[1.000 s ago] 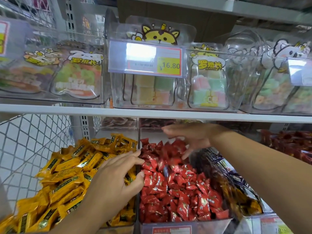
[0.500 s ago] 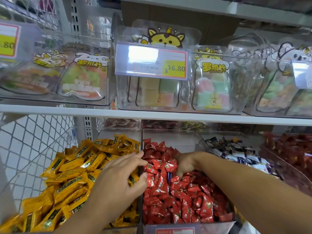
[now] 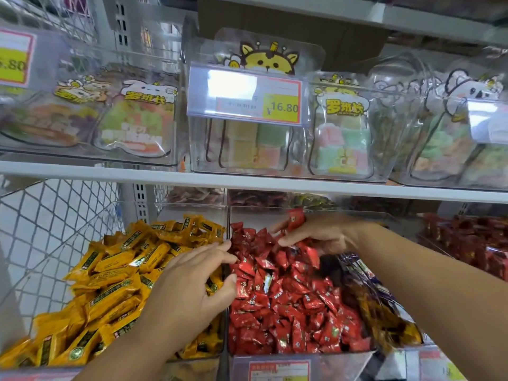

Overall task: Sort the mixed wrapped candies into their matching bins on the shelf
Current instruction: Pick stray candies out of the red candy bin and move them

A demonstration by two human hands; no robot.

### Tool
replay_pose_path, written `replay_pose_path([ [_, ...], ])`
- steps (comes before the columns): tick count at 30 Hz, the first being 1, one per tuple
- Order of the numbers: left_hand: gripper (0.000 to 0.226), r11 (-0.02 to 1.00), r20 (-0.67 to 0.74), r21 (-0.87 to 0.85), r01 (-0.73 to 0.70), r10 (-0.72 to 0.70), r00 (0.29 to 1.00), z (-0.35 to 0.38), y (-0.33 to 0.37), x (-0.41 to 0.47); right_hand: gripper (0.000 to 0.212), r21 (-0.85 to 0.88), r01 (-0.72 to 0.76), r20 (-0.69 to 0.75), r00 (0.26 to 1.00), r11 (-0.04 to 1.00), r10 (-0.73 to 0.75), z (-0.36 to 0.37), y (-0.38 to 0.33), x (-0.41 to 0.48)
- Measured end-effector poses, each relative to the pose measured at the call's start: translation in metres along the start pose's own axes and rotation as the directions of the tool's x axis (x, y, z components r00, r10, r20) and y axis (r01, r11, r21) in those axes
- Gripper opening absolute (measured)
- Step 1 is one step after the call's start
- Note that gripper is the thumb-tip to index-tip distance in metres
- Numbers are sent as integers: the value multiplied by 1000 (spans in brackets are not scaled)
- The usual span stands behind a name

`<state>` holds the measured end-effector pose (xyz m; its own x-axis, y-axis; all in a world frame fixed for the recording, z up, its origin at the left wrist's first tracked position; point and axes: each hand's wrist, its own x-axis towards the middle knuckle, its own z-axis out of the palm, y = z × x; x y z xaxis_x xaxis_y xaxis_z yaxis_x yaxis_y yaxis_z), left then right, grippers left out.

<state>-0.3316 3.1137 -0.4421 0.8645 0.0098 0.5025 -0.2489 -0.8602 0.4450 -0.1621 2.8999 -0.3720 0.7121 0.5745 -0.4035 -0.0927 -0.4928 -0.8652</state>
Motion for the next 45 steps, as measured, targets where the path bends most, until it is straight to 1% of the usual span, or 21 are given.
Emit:
replay_pose_path([
  [6,50,1000,-2,5,-1,1,1000,0,0,0,39,76,-46,14,999,996,45,-6,-6,-11],
  [10,51,1000,-8,3,-5,5,1000,0,-1,0,33,31,-95,24,995,995,94,-4,-6,-9],
  [11,50,1000,-8,3,-6,6,1000,0,-1,-1,39,40,-90,-6,996,995,90,-5,-6,-9],
  [14,49,1000,-14,-4,-4,4,1000,1,-2,-1,73,51,-62,-102,993,997,67,-10,-6,-10],
  [16,49,1000,-16,-9,-3,3,1000,2,-2,-1,79,53,-56,-108,992,997,61,-14,-5,-10],
  [18,50,1000,-16,-11,-3,3,1000,1,-1,0,73,19,-72,-94,993,997,73,-14,-7,-12],
  [20,51,1000,-16,-8,-3,3,1000,1,-1,0,63,-80,-74,-127,990,994,63,-11,-8,-15],
  [22,52,1000,-15,-8,-1,0,1000,1,0,0,55,-108,-71,-175,983,992,51,-8,-8,-17],
  [23,51,1000,-14,-8,0,0,1000,1,0,0,49,-188,-61,-211,977,980,20,-5,-9,-17],
  [24,51,1000,-14,-8,-1,1,1000,1,-1,0,44,-355,-55,-256,966,933,-40,-2,-9,-18],
  [26,51,1000,-16,-6,-5,4,1000,1,-1,0,31,-693,-70,-282,942,717,-181,7,-13,-23],
  [28,52,1000,-19,-5,-7,6,1000,1,0,0,25,-811,-57,-201,962,583,-186,22,-13,-27],
  [30,52,1000,-20,-10,-7,7,1000,1,-1,0,31,-866,-83,-159,981,492,-114,36,-3,-26],
  [31,52,1000,-19,-13,-8,8,1000,1,-1,0,33,-874,-105,-172,980,475,-100,41,5,-25],
  [32,51,1000,-16,-14,-9,9,1000,1,-1,0,33,-863,-116,-191,976,492,-105,44,14,-23],
  [35,53,1000,-13,-5,-7,7,1000,1,-1,0,19,-767,-130,-279,949,629,-144,46,32,-21],
  [38,54,1000,-14,1,-7,7,1000,1,0,1,18,-679,-76,-392,879,730,-273,42,26,-32],
  [39,54,1000,-13,2,-7,7,1000,1,0,1,21,-653,-23,-391,866,757,-311,42,21,-38],
  [41,53,1000,-13,3,-6,6,1000,1,0,1,21,-594,110,-279,901,797,-331,47,9,-48],
  [43,52,1000,-15,1,-8,8,1000,1,-1,0,26,-607,128,-134,956,784,-260,58,4,-51],
  [45,52,1000,-20,-6,-7,7,1000,2,-1,0,34,-720,40,-157,963,693,-219,61,9,-41],
])
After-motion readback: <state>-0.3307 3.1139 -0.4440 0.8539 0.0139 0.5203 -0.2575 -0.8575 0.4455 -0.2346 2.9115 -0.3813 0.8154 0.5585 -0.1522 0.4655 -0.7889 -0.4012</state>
